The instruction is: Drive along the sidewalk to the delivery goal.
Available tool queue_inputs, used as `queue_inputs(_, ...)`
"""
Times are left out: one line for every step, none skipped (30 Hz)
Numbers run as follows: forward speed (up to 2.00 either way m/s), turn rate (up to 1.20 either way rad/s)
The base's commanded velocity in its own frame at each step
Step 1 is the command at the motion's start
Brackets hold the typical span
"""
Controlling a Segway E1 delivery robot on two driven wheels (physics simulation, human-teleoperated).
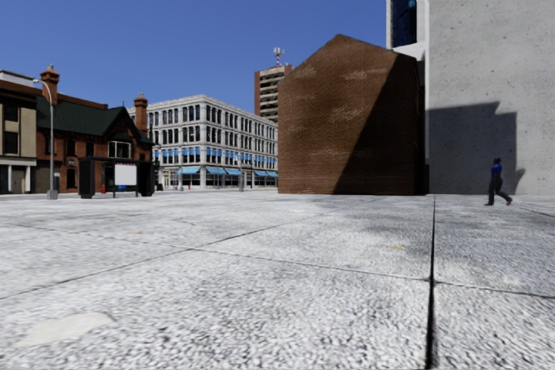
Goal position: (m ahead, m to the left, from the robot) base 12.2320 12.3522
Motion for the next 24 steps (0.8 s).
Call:
queue_inputs(1.59, 0.00)
queue_inputs(1.59, 0.00)
queue_inputs(1.59, 0.00)
queue_inputs(1.59, 0.00)
queue_inputs(1.59, 0.00)
queue_inputs(1.59, 0.00)
queue_inputs(1.59, 0.00)
queue_inputs(1.59, 0.00)
queue_inputs(1.59, 0.00)
queue_inputs(1.59, 0.00)
queue_inputs(1.59, 0.00)
queue_inputs(1.59, 0.00)
queue_inputs(1.59, 0.00)
queue_inputs(1.59, 0.00)
queue_inputs(1.59, 0.00)
queue_inputs(1.59, 0.00)
queue_inputs(1.59, 0.00)
queue_inputs(1.58, 0.00)
queue_inputs(1.58, 0.00)
queue_inputs(1.58, 0.00)
queue_inputs(1.58, 0.00)
queue_inputs(1.58, 0.00)
queue_inputs(1.58, 0.00)
queue_inputs(1.58, 0.00)
